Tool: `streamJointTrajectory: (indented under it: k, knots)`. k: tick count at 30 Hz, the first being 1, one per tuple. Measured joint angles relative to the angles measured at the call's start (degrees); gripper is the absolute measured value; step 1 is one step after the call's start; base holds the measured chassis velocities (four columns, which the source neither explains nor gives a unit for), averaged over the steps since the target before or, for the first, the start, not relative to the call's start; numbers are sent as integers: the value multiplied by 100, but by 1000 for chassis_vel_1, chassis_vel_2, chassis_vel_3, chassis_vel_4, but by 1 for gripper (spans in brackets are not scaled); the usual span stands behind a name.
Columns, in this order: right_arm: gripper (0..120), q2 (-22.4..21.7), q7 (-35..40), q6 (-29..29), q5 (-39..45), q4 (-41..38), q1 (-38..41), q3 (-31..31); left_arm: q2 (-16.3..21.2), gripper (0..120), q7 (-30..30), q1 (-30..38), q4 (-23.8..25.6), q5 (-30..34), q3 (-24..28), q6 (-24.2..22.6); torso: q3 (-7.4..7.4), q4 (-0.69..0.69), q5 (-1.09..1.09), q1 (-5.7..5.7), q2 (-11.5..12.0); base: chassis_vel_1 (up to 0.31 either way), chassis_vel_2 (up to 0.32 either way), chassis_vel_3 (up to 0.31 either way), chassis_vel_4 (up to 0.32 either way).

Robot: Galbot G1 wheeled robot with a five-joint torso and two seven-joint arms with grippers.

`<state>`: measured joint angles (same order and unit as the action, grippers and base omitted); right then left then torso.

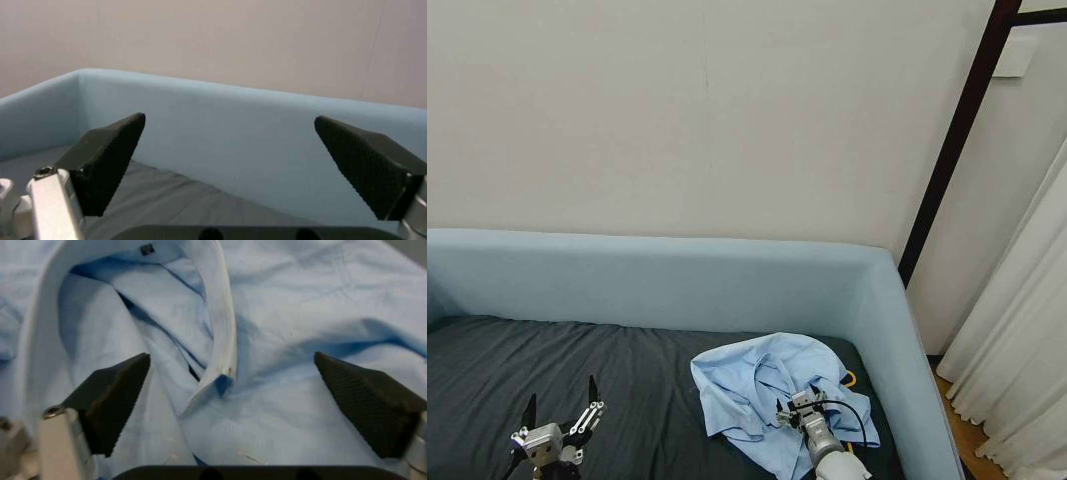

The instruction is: Pick up the clothes from the sofa and hang them on the clothes hanger.

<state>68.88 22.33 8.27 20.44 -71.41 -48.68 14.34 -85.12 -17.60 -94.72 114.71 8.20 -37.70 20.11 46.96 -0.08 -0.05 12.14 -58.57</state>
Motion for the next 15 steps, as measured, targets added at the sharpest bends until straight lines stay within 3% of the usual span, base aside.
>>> streamJointTrajectory:
  k: [4,12,14,15]
  knots:
    - [76,177,86,12,322,224,115,-60,16,100,-8,26,-25,9,-4,1,0,1,0,0,0,0,0,0,0]
    - [48,270,86,83,196,265,-9,-58,45,100,-16,100,-84,24,6,1,0,0,0,0,0,0,0,0,0]
    - [47,270,86,89,183,265,-22,-56,46,100,-16,103,-87,24,8,1,0,0,0,0,0,0,0,0,0]
    - [38,273,86,97,115,264,-73,-53,51,100,-17,123,-107,26,19,1,0,0,0,0,0,0,0,0,0]
